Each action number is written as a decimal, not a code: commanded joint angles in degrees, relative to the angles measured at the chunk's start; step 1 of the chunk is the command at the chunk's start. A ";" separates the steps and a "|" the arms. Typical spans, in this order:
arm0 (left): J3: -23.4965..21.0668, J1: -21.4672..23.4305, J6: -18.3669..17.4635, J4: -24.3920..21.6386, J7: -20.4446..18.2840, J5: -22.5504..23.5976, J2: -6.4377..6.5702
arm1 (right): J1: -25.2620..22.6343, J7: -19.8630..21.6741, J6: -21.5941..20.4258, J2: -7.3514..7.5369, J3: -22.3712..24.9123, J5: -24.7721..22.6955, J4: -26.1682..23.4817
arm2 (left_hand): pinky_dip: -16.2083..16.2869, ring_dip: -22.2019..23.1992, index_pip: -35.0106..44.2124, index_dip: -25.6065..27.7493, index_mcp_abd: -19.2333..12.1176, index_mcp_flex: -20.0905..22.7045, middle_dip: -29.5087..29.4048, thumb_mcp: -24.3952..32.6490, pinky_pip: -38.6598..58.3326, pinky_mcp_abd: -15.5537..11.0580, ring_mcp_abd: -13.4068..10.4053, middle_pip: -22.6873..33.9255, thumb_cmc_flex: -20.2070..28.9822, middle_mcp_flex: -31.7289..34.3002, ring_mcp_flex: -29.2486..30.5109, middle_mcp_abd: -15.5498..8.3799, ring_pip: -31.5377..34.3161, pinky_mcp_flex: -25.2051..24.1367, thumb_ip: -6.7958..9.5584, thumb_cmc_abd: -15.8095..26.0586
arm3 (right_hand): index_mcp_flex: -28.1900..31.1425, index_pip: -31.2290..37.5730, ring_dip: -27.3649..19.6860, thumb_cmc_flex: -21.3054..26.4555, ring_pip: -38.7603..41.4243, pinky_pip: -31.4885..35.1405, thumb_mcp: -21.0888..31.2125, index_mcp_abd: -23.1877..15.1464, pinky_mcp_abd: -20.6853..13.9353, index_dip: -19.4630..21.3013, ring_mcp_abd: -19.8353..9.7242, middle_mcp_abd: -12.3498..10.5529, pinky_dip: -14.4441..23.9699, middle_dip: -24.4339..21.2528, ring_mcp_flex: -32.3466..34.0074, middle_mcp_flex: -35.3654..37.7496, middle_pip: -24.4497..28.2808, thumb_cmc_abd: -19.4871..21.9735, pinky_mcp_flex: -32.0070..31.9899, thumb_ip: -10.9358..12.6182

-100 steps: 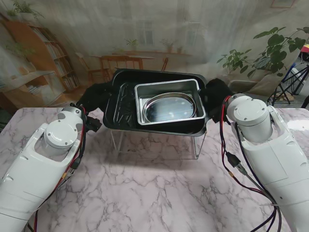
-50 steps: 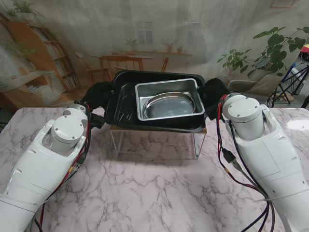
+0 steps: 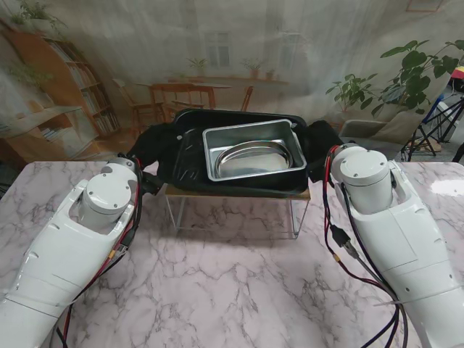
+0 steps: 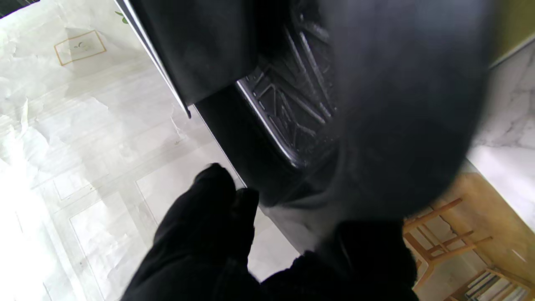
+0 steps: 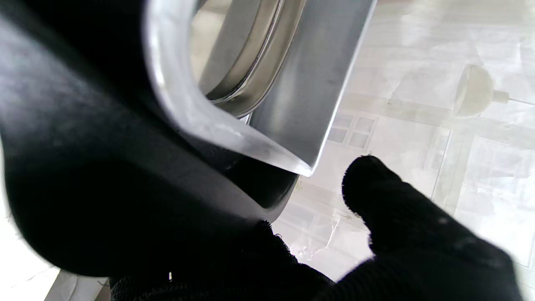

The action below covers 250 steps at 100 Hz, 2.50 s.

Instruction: Stack the baking trays onto the shelf

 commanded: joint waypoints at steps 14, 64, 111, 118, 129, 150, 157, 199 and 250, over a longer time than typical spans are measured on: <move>1.18 -0.01 -0.22 -3.22 -4.53 -1.26 -1.43 | -0.24 1.77 -0.27 -1.94 -0.55 1.21 -3.26 | -0.40 -4.30 -8.65 -5.60 -4.76 -8.36 -4.99 -4.65 -9.48 -6.78 -10.33 -2.89 -5.05 -4.93 -5.06 -30.20 -6.60 -6.92 1.10 2.37 | 0.37 4.96 -4.15 -8.69 -11.03 -7.98 -6.06 -35.01 0.09 -0.31 -7.45 -18.93 -4.29 -2.43 -2.69 -7.33 -6.24 3.78 -5.68 0.79; 0.15 0.69 -0.13 -3.33 -3.39 -2.12 -1.71 | -2.48 0.33 -1.91 -1.68 1.49 -1.18 -4.48 | -2.68 -11.55 -12.02 -9.05 -8.21 -10.08 -9.70 -5.59 -39.46 -3.71 -11.38 -8.26 -14.07 -8.96 -14.63 -33.00 -13.50 -8.38 -1.55 1.58 | -5.92 -8.94 -7.40 -16.90 -21.14 -31.55 -15.58 -46.79 -4.88 -11.94 -11.82 -26.25 3.11 -8.61 -11.26 -11.46 -20.89 7.14 -10.58 0.99; -1.32 1.21 -1.07 -2.90 -1.88 -1.13 -1.82 | -3.33 -0.58 -3.72 -1.68 2.35 -1.80 -4.51 | -0.93 -11.72 -11.88 -8.98 -8.98 -9.69 -10.13 -5.55 -41.96 -4.87 -12.71 -8.17 -14.52 -8.84 -15.40 -34.11 -13.96 -9.01 -1.59 0.90 | -4.75 -15.17 -8.70 -16.80 -21.76 -39.02 -17.82 -39.80 -13.94 -4.88 -19.98 -25.90 8.63 -10.19 -14.44 -11.79 -24.77 6.88 -12.41 1.45; -1.51 1.25 -1.18 -2.87 -1.75 -1.04 -1.82 | -3.45 -0.49 -4.00 -1.65 2.58 -1.53 -4.55 | -0.84 -11.70 -11.78 -8.94 -8.99 -9.49 -10.01 -5.54 -42.18 -4.84 -12.78 -8.10 -14.49 -8.78 -15.32 -34.22 -13.95 -8.88 -1.59 0.86 | -4.82 -13.38 -9.66 -17.04 -21.96 -40.53 -17.44 -39.59 -15.14 -6.25 -20.14 -25.85 8.80 -10.48 -15.30 -12.15 -25.29 6.85 -12.87 1.39; -1.70 1.22 -1.34 -2.76 -1.68 -0.88 -1.80 | -3.69 -0.31 -4.30 -1.49 2.74 -2.10 -4.68 | -0.71 -11.65 -11.68 -8.89 -8.86 -9.34 -9.65 -5.49 -42.44 -4.50 -12.99 -7.90 -14.39 -8.68 -15.15 -34.21 -13.92 -8.83 -1.58 0.86 | -4.76 -12.54 -9.91 -17.02 -22.09 -41.36 -17.19 -40.32 -14.55 -6.49 -20.21 -26.48 8.71 -10.55 -16.24 -11.99 -25.44 6.72 -14.37 1.42; -2.46 1.30 -1.46 -2.81 -1.39 -0.38 -1.74 | -4.54 -0.40 -5.37 -1.26 3.84 -2.84 -5.23 | -0.35 -11.50 -11.26 -8.64 -8.55 -8.77 -8.73 -5.40 -42.84 -5.35 -13.97 -7.31 -13.96 -8.10 -14.98 -34.23 -13.97 -9.27 -1.53 1.02 | -5.36 -8.61 -10.57 -16.88 -22.05 -41.87 -16.68 -40.53 -15.43 -7.05 -21.20 -26.85 9.51 -10.42 -16.82 -11.80 -25.29 6.40 -14.82 1.39; -3.08 1.50 -1.79 -2.98 -1.48 -0.11 -1.61 | -5.24 -0.27 -5.97 -1.03 4.65 -3.50 -5.86 | -0.16 -11.40 -10.93 -8.46 -8.17 -8.28 -8.21 -5.39 -42.88 -5.40 -14.24 -6.82 -13.81 -7.65 -14.82 -34.05 -13.97 -9.42 -1.52 1.25 | -5.14 -7.87 -10.59 -16.64 -22.00 -41.93 -16.45 -40.16 -15.63 -7.10 -21.09 -26.79 9.58 -10.28 -16.60 -11.69 -25.02 6.28 -14.68 1.44; -9.54 6.69 -6.72 -7.23 -1.24 2.55 -0.53 | -14.44 1.69 -14.64 1.27 11.84 -11.16 -13.26 | 4.48 -7.22 -5.66 -3.26 -1.97 -2.64 -0.70 -5.44 -40.62 -7.11 -14.90 -1.21 -10.45 -1.48 -10.75 -30.52 -11.35 -8.34 -1.19 4.45 | -0.85 6.75 -5.03 -16.17 -18.32 -38.88 -13.12 -39.14 -12.33 -3.19 -15.65 -22.13 13.49 -4.04 -9.62 -11.18 -10.92 4.33 -9.96 1.64; -16.44 21.40 -21.41 -15.93 2.99 3.64 -0.20 | -30.94 -1.33 -32.08 1.48 17.76 -10.58 -22.88 | 13.12 1.37 1.96 5.44 2.43 9.68 6.72 -5.17 -19.56 -0.91 -8.82 6.83 -8.11 16.98 3.03 -26.06 -2.46 -4.66 -0.74 6.81 | 8.68 6.55 -2.50 -13.11 -12.66 -35.90 -8.87 -37.90 -9.25 -0.51 -13.81 -19.72 15.14 -0.65 -5.55 -4.14 -1.31 2.68 -6.67 2.00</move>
